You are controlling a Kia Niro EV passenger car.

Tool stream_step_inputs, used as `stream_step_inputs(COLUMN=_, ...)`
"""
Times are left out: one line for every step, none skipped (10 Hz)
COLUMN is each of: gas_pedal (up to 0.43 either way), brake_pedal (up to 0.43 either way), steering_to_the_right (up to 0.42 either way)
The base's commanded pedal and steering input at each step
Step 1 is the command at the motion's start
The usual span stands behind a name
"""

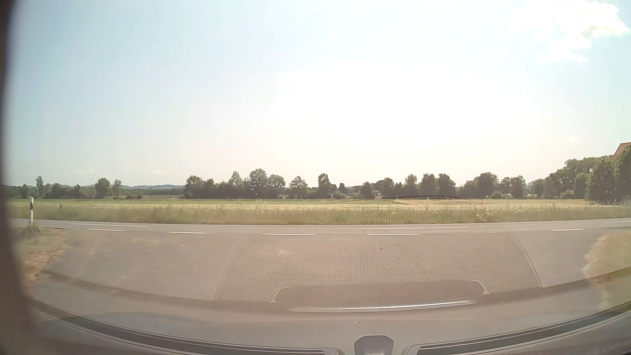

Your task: Follow the waypoints while adhering to traffic rules and regulations

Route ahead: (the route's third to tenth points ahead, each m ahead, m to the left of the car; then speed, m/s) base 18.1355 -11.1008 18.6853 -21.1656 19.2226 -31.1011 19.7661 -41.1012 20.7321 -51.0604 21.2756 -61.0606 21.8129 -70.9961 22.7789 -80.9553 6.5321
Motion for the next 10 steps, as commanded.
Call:
stream_step_inputs(gas_pedal=0.000, brake_pedal=0.305, steering_to_the_right=0.151)
stream_step_inputs(gas_pedal=0.000, brake_pedal=0.299, steering_to_the_right=0.163)
stream_step_inputs(gas_pedal=0.000, brake_pedal=0.299, steering_to_the_right=0.178)
stream_step_inputs(gas_pedal=0.000, brake_pedal=0.293, steering_to_the_right=0.190)
stream_step_inputs(gas_pedal=0.000, brake_pedal=0.287, steering_to_the_right=0.198)
stream_step_inputs(gas_pedal=0.000, brake_pedal=0.280, steering_to_the_right=0.211)
stream_step_inputs(gas_pedal=0.000, brake_pedal=0.238, steering_to_the_right=0.229)
stream_step_inputs(gas_pedal=0.000, brake_pedal=0.201, steering_to_the_right=0.244)
stream_step_inputs(gas_pedal=0.000, brake_pedal=0.043, steering_to_the_right=0.262)
stream_step_inputs(gas_pedal=0.000, brake_pedal=0.006, steering_to_the_right=0.275)
